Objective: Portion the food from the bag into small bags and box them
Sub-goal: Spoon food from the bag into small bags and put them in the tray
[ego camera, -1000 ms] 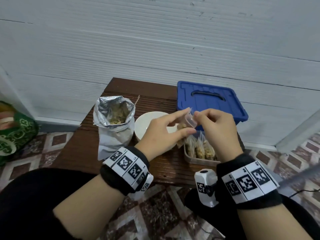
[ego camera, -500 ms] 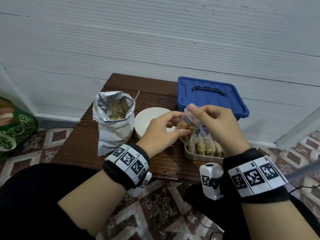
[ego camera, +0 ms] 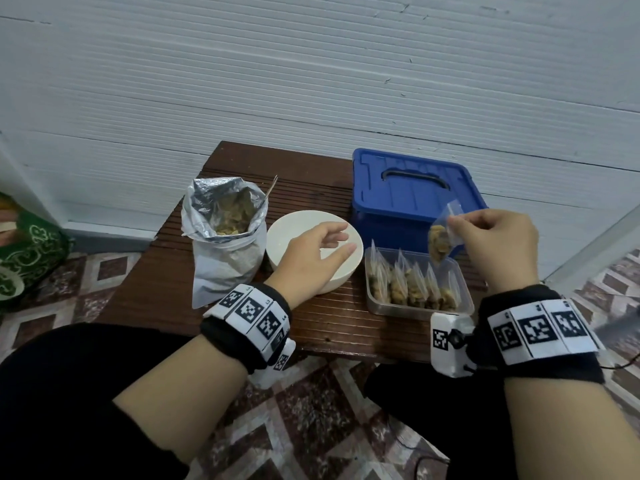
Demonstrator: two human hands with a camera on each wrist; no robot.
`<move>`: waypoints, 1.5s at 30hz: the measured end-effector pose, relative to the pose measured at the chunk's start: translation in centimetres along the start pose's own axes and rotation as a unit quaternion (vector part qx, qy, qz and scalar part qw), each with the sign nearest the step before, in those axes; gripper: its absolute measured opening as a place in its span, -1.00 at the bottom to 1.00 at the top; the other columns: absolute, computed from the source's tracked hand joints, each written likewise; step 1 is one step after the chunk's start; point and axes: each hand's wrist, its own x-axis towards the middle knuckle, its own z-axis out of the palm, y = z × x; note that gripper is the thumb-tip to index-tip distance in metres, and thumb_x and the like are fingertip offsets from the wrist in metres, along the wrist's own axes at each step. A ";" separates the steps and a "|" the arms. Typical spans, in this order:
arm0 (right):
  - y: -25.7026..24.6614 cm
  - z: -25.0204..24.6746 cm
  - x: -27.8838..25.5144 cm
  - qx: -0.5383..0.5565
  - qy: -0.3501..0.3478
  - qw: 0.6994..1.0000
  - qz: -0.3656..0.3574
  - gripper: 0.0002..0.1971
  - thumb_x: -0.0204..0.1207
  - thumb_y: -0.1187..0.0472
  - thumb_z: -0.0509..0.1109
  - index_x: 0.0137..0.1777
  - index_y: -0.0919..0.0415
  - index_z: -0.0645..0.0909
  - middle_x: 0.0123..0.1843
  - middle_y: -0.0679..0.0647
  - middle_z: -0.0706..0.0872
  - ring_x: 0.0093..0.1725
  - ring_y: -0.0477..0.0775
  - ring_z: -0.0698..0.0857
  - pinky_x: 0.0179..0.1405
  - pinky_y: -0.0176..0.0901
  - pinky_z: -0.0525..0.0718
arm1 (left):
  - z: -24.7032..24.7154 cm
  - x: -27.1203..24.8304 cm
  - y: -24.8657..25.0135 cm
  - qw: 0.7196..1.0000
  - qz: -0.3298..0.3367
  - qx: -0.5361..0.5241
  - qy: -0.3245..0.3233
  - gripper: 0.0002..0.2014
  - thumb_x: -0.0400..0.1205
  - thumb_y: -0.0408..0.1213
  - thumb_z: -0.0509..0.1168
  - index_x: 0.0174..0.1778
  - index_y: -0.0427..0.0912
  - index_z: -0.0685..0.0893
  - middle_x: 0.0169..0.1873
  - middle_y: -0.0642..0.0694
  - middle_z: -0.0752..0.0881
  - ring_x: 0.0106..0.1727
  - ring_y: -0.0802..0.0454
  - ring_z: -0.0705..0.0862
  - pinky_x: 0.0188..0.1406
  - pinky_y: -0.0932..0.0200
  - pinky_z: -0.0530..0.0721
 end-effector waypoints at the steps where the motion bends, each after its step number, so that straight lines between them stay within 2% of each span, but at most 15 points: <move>1: 0.3 0.0 0.2 -0.005 0.008 1.000 0.016 -0.87 0.53 0.15 0.43 -0.24 0.12 0.71 -0.36 -0.08 0.64 -0.20 -0.07 0.60 -0.08 -0.23 0.47 | 0.0 0.1 -0.1 1.000 -0.005 0.001 0.001 -0.62 0.64 -0.16 0.35 0.39 -0.06 0.57 0.20 0.05 0.71 0.21 0.25 0.62 0.14 0.51 0.44; 5: 2.0 0.8 0.7 -0.035 0.017 0.998 0.056 -0.82 0.56 0.18 0.39 -0.20 0.22 0.75 -0.32 0.06 0.66 -0.19 0.02 0.60 -0.09 -0.20 0.46 | 0.0 0.2 -0.3 1.000 -0.018 0.000 0.000 -0.65 0.66 -0.19 0.33 0.38 -0.07 0.57 0.19 0.03 0.70 0.21 0.22 0.63 0.27 0.33 0.52; 9: 3.6 2.7 1.0 -0.083 -0.026 0.993 0.082 -0.78 0.57 0.18 0.37 -0.30 0.14 0.68 -0.28 0.11 0.70 -0.15 0.14 0.66 -0.10 -0.09 0.56 | -0.1 0.2 -0.5 1.000 -0.029 0.001 0.004 -0.66 0.66 -0.21 0.32 0.37 -0.08 0.58 0.19 0.02 0.71 0.22 0.19 0.63 0.33 0.24 0.52; 12: 4.7 4.3 0.9 -0.125 -0.075 0.985 0.092 -0.75 0.55 0.13 0.37 -0.37 0.07 0.69 -0.24 0.15 0.76 -0.09 0.22 0.69 0.03 0.06 0.64 | -0.4 0.2 -0.7 0.999 -0.036 0.002 0.010 -0.67 0.67 -0.22 0.31 0.36 -0.09 0.58 0.19 0.01 0.70 0.23 0.17 0.63 0.36 0.18 0.53; 15: 5.1 5.1 0.7 -0.153 -0.087 0.979 0.099 -0.70 0.51 0.05 0.39 -0.47 -0.04 0.61 -0.23 0.14 0.77 -0.05 0.25 0.69 0.16 0.23 0.61 | -0.7 0.4 -1.0 0.999 -0.045 0.005 0.017 -0.68 0.67 -0.24 0.30 0.36 -0.11 0.59 0.19 0.00 0.70 0.23 0.17 0.63 0.38 0.18 0.52; 17: 5.0 5.2 0.8 -0.158 -0.087 0.979 0.098 -0.73 0.51 0.03 0.39 -0.43 -0.04 0.63 -0.23 0.11 0.77 -0.05 0.22 0.69 0.19 0.24 0.59 | -0.9 0.6 -1.2 0.998 -0.052 0.001 0.028 -0.69 0.68 -0.25 0.30 0.35 -0.13 0.59 0.18 0.02 0.69 0.22 0.17 0.63 0.37 0.19 0.52; 21: 5.0 4.8 0.9 -0.141 -0.074 0.982 0.097 -0.83 0.49 -0.01 0.41 -0.21 0.00 0.77 -0.14 0.06 0.79 0.03 0.17 0.68 0.22 0.24 0.58 | -1.1 0.8 -1.4 0.997 -0.061 0.006 0.041 -0.69 0.68 -0.27 0.29 0.35 -0.15 0.60 0.17 0.02 0.68 0.24 0.15 0.62 0.36 0.20 0.52; 26: 4.5 4.6 0.7 -0.140 -0.028 0.988 0.066 -0.86 0.53 -0.01 0.39 -0.09 -0.01 0.74 -0.05 0.02 0.79 0.08 0.15 0.68 0.23 0.22 0.56 | -1.2 1.0 -1.9 0.996 -0.061 0.043 0.048 -0.68 0.67 -0.31 0.31 0.36 -0.13 0.59 0.20 0.01 0.70 0.21 0.18 0.62 0.24 0.31 0.47; 29: 3.7 4.9 0.4 -0.127 -0.009 0.991 0.035 -0.87 0.54 0.01 0.38 -0.03 -0.02 0.72 -0.10 -0.07 0.76 0.08 0.12 0.67 0.26 0.16 0.51 | -1.3 1.2 -2.3 0.994 -0.062 0.086 0.032 -0.62 0.63 -0.32 0.35 0.39 -0.13 0.57 0.23 0.00 0.69 0.23 0.14 0.62 0.24 0.30 0.44; 31: 3.0 5.1 0.1 -0.114 -0.003 0.993 0.011 -0.87 0.54 0.01 0.39 -0.01 -0.03 0.71 -0.19 -0.13 0.70 0.04 0.08 0.67 0.26 0.16 0.49 | -1.3 1.4 -2.6 0.990 -0.065 0.126 0.014 -0.58 0.61 -0.30 0.39 0.41 -0.14 0.55 0.26 -0.02 0.68 0.27 0.11 0.61 0.33 0.22 0.48; 34: 2.0 5.6 -0.3 -0.088 -0.007 0.996 -0.025 -0.87 0.55 0.00 0.38 0.02 -0.05 0.71 -0.22 -0.18 0.67 0.03 0.07 0.67 0.26 0.21 0.49 | -1.3 1.9 -2.7 0.968 -0.083 0.236 -0.025 -0.46 0.58 -0.13 0.42 0.48 -0.10 0.49 0.39 -0.04 0.60 0.40 0.03 0.53 0.47 0.01 0.43; 36: 1.4 6.0 -0.6 -0.081 -0.014 0.996 -0.036 -0.86 0.55 -0.01 0.38 0.04 -0.07 0.71 -0.22 -0.19 0.67 0.03 0.06 0.66 0.27 0.21 0.47 | -1.2 2.3 -2.4 0.936 -0.105 0.331 -0.060 -0.38 0.59 -0.01 0.39 0.54 -0.09 0.41 0.47 -0.06 0.52 0.48 -0.04 0.46 0.50 -0.03 0.37; 38: 1.1 6.2 -0.7 -0.071 -0.022 0.996 -0.041 -0.85 0.55 -0.01 0.38 0.06 -0.07 0.71 -0.23 -0.20 0.66 0.03 0.05 0.65 0.28 0.21 0.47 | -1.1 2.9 -1.9 0.902 -0.130 0.400 -0.092 -0.35 0.59 0.06 0.36 0.56 -0.10 0.37 0.47 -0.11 0.51 0.46 -0.10 0.47 0.45 -0.03 0.40; 41: 0.7 6.3 -0.9 -0.068 -0.035 0.996 -0.038 -0.84 0.57 -0.02 0.37 0.08 -0.07 0.70 -0.20 -0.19 0.67 0.05 0.03 0.64 0.30 0.13 0.42 | -0.7 3.8 -1.6 0.870 -0.157 0.450 -0.128 -0.37 0.58 0.10 0.35 0.52 -0.10 0.41 0.40 -0.13 0.56 0.39 -0.12 0.53 0.32 -0.02 0.46; 45: 0.6 6.3 -1.1 -0.075 -0.042 0.996 -0.032 -0.83 0.58 -0.02 0.36 0.11 -0.07 0.68 -0.15 -0.17 0.69 0.08 0.03 0.62 0.23 0.01 0.29 | -0.5 4.2 -1.8 0.845 -0.173 0.484 -0.150 -0.41 0.57 0.10 0.37 0.47 -0.07 0.48 0.35 -0.09 0.60 0.36 -0.10 0.55 0.35 -0.03 0.43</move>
